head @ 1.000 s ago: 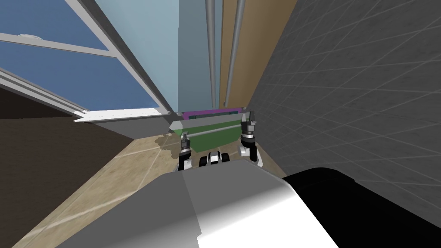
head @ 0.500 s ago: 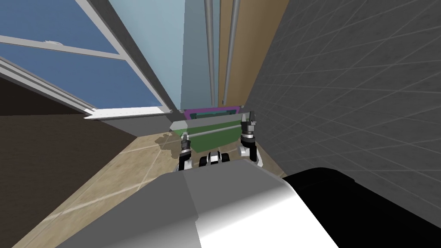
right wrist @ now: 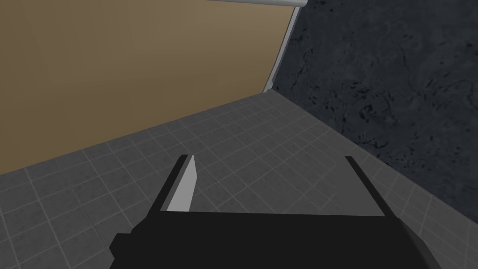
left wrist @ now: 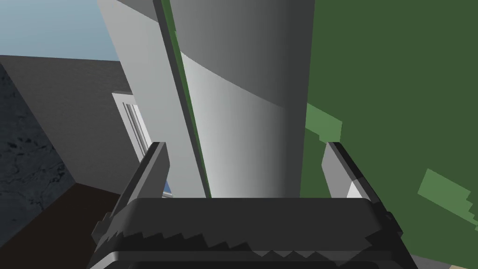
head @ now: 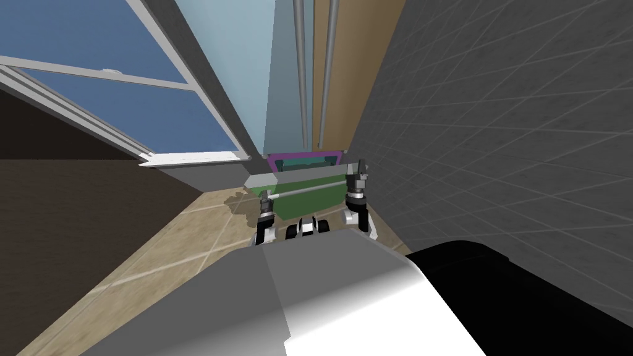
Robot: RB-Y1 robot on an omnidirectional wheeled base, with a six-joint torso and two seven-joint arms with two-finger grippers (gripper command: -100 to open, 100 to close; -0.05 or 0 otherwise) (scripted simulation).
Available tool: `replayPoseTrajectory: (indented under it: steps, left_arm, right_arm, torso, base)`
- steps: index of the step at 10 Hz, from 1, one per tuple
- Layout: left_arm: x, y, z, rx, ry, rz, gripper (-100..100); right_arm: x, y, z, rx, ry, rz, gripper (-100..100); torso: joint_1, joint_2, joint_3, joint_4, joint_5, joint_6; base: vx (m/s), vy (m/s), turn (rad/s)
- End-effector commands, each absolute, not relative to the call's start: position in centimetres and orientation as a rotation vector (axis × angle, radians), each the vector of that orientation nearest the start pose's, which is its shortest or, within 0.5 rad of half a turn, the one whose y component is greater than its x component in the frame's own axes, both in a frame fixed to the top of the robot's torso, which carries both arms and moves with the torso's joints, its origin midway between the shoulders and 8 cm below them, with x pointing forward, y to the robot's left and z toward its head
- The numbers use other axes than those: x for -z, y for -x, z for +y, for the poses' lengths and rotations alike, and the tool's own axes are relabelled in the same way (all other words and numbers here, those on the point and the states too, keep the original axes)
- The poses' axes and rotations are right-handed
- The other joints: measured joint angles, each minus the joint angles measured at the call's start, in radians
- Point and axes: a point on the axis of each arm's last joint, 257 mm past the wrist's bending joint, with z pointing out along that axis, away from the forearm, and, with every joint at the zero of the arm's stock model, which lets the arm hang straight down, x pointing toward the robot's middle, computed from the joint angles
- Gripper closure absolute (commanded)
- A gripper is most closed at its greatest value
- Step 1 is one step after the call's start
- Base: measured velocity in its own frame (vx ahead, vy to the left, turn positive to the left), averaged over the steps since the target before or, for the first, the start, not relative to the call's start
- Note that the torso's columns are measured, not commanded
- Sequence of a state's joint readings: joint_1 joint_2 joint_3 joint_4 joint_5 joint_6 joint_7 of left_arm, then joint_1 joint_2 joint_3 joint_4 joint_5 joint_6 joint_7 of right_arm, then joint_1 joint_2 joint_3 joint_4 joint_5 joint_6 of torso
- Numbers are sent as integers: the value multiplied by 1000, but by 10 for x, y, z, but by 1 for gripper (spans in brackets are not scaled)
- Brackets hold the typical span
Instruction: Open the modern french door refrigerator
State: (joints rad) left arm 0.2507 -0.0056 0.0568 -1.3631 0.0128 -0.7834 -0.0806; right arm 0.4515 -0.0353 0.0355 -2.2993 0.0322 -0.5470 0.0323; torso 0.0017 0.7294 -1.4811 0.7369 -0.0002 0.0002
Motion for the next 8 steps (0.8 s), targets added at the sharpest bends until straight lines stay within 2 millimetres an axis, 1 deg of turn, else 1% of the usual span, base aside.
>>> replayPoseTrajectory:
  steps: [1, 6, 7, 8]
  left_arm:
    - [232, -438, 288, 1160, 953, 906, -100]
    - [202, -465, 286, 1168, 948, 913, -100]
    - [217, -459, 287, 1157, 970, 931, -100]
    - [220, -460, 287, 1152, 979, 939, 0]
  right_arm:
    - [-56, -336, -252, -1330, -516, 590, 0]
    - [-56, -336, -252, -1330, -516, 589, 0]
    - [-56, -336, -252, -1330, -516, 590, 0]
    - [-56, -336, -252, -1330, -516, 590, 0]
  torso:
    - [-1, 1, 0, 1, -1, 0]
    - [-6, 18, 10, 8, -4, -1]
    - [-7, 19, 10, 12, -6, -1]
    - [-7, 17, 10, 9, -5, -1]
  base:
    - [-14, -1, 15]
    - [-46, -7, 21]
    - [-18, -4, 1]
    - [0, 0, 0]
